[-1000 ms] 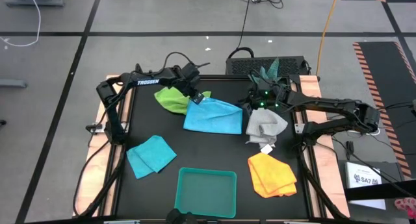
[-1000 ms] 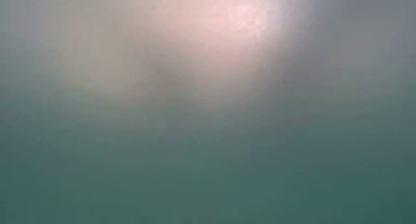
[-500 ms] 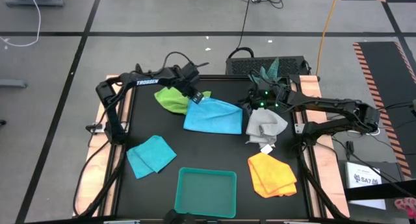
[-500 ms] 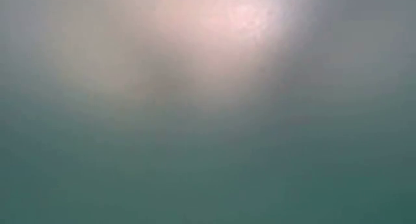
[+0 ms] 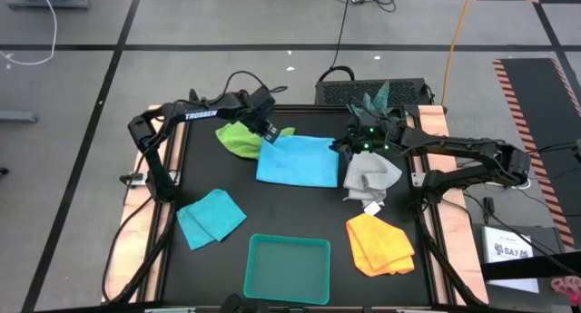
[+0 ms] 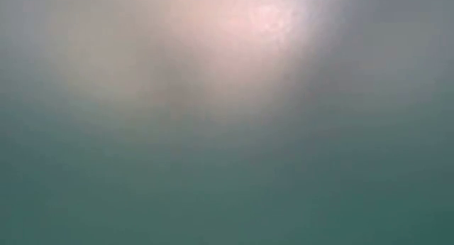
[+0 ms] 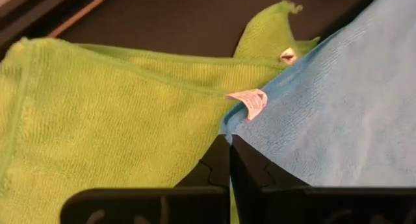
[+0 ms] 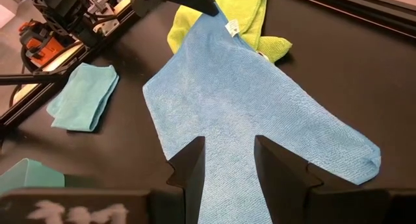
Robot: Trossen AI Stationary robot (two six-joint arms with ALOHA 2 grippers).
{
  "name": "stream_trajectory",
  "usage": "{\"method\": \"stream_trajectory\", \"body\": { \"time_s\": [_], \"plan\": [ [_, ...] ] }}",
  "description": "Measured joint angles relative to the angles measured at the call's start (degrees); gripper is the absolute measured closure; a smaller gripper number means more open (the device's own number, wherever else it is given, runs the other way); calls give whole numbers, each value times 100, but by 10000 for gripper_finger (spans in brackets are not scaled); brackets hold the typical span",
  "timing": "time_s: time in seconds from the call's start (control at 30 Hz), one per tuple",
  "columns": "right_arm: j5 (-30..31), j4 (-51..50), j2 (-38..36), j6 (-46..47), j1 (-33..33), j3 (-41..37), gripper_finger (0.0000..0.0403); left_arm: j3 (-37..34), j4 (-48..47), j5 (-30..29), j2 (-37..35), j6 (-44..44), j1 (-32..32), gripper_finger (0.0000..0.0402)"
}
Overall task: Fold microfiber towels
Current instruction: Fold the right blue microfiber cloth
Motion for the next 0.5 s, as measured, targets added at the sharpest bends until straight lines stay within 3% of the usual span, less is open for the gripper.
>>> {"method": "stream_trajectory", "body": {
  "time_s": [0.2,0.5],
  "plan": [
    [-18,-17,0,0,0,0,280,0,-3,-453,1,30,-68,370],
    [-178,-719,2,-124,4,-2,280,0,-3,-775,1,259,-167,279]
  ]
}}
